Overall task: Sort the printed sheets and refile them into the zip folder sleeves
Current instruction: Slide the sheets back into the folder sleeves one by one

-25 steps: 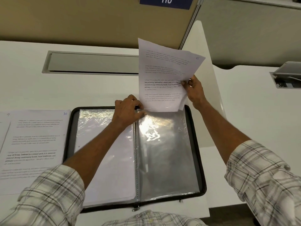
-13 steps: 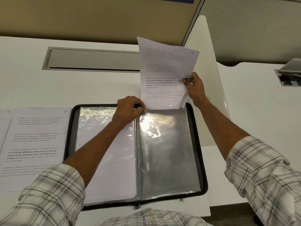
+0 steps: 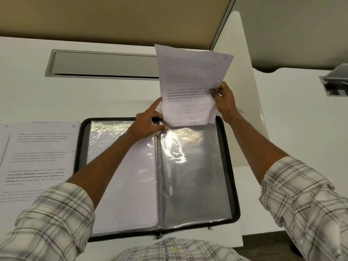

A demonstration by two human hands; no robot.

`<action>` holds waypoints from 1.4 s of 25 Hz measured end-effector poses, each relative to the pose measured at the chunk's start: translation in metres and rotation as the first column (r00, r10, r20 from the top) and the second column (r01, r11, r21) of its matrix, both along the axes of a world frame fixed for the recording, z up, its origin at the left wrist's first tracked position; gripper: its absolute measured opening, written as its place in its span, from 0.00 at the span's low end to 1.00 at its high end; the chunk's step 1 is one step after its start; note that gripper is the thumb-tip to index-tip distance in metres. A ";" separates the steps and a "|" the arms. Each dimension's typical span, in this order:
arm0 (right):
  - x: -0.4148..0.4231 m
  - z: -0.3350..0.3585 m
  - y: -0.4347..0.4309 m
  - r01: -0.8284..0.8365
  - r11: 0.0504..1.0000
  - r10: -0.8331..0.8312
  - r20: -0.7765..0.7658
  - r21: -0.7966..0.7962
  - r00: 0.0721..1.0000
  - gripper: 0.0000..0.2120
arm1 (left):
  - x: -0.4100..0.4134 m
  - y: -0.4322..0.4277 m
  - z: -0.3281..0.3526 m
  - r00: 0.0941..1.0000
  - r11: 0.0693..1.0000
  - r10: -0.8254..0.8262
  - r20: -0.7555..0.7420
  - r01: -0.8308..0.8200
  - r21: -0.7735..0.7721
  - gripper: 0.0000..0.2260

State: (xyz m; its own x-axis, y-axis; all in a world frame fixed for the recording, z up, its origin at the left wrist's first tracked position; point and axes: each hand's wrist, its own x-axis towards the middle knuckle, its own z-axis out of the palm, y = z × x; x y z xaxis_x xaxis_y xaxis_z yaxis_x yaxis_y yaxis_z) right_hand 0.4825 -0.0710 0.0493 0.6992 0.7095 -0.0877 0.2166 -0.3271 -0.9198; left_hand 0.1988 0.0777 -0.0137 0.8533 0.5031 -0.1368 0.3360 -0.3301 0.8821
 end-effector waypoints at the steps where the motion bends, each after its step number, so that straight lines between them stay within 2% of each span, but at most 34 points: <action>1: 0.000 0.002 0.000 -0.001 1.000 0.001 -0.001 0.003 1.000 0.12 | 0.001 0.000 0.001 1.000 1.000 -0.003 0.001 0.003 0.007 0.51; 7: -0.001 0.003 -0.001 0.022 1.000 -0.023 0.015 0.009 1.000 0.10 | 0.006 0.001 0.000 1.000 0.978 0.013 0.026 -0.018 0.206 0.49; 10: -0.005 0.003 -0.003 0.008 1.000 -0.007 0.036 -0.023 0.999 0.12 | 0.006 0.003 0.001 0.997 0.946 0.011 -0.071 0.013 0.325 0.51; 15: -0.006 -0.002 -0.004 -0.017 0.998 0.018 0.029 -0.056 0.999 0.13 | 0.011 0.004 0.019 0.979 0.934 0.089 -0.181 -0.019 0.356 0.54; 17: -0.003 -0.003 -0.004 -0.021 0.995 0.023 0.020 -0.099 1.000 0.12 | 0.015 0.007 0.016 0.968 0.944 0.146 -0.205 -0.075 0.320 0.49; 20: 0.001 -0.005 -0.001 -0.043 0.987 0.041 -0.016 -0.157 0.999 0.13 | 0.018 0.009 0.010 0.946 0.960 0.259 -0.196 -0.229 0.163 0.26; 22: 0.003 -0.008 0.001 -0.072 0.979 0.060 -0.070 -0.189 0.996 0.14 | 0.022 0.007 0.011 0.928 0.945 0.328 -0.180 -0.319 0.075 0.26; 24: 0.002 -0.010 0.002 -0.086 0.973 0.062 -0.117 -0.213 0.991 0.14 | 0.027 0.006 0.015 0.913 0.932 0.362 -0.187 -0.349 0.103 0.24; 26: 0.002 -0.008 0.002 -0.062 0.970 0.038 -0.106 -0.236 0.994 0.13 | 0.029 0.006 0.021 0.914 0.940 0.341 -0.220 -0.322 0.117 0.18; 30: 0.005 -0.009 0.005 -0.042 0.951 0.025 -0.059 -0.305 0.998 0.13 | 0.029 0.004 0.022 0.892 0.951 0.307 -0.331 -0.278 0.132 0.21; 33: 0.002 -0.003 0.007 -0.088 0.956 0.061 -0.101 -0.279 0.993 0.16 | 0.028 0.003 0.020 0.895 0.932 0.350 -0.277 -0.362 0.007 0.22; 35: 0.000 0.000 0.007 -0.166 0.925 0.122 -0.146 -0.341 0.982 0.15 | 0.028 0.007 0.019 0.888 0.875 0.419 -0.190 -0.451 -0.178 0.21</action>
